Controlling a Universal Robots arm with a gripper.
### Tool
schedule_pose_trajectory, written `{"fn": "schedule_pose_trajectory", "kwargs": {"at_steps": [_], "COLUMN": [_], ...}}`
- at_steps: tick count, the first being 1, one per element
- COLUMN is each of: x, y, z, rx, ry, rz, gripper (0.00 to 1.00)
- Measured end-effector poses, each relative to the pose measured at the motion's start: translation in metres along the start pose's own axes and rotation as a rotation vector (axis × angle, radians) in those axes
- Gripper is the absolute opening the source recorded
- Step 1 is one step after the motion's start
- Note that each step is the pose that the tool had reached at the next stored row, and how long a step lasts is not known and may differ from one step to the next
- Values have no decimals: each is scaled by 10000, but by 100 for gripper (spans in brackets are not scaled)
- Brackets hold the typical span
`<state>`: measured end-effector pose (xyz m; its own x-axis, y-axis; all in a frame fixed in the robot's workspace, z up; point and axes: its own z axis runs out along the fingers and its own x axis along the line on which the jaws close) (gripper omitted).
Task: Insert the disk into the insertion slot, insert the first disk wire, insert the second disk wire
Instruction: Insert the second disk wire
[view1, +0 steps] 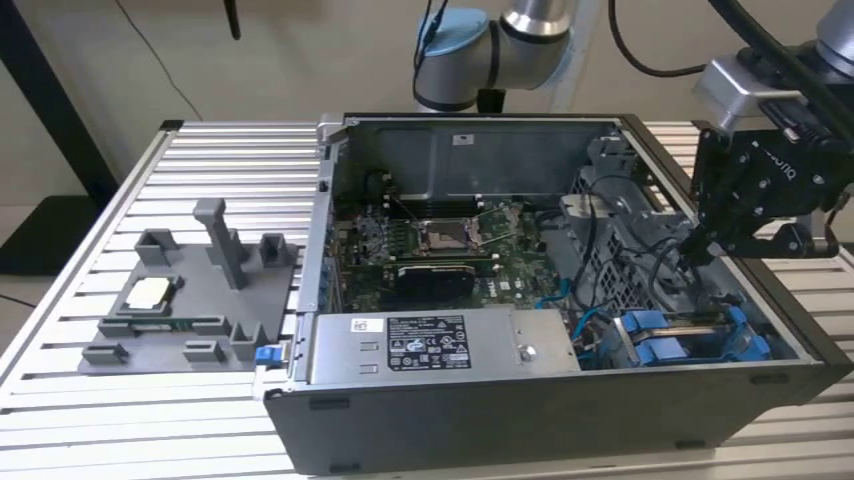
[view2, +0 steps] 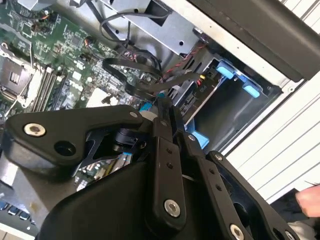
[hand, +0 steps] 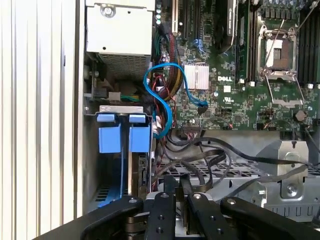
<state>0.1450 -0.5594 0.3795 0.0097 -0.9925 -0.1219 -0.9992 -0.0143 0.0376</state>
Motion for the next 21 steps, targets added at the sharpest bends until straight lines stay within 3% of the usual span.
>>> {"fn": "schedule_pose_trajectory", "kwargs": {"at_steps": [18, 21], "x": [41, 48], "y": [63, 75], "z": [32, 51], "rx": [24, 36], "ry": [5, 62], "rz": [-51, -50], "gripper": [16, 16]}}
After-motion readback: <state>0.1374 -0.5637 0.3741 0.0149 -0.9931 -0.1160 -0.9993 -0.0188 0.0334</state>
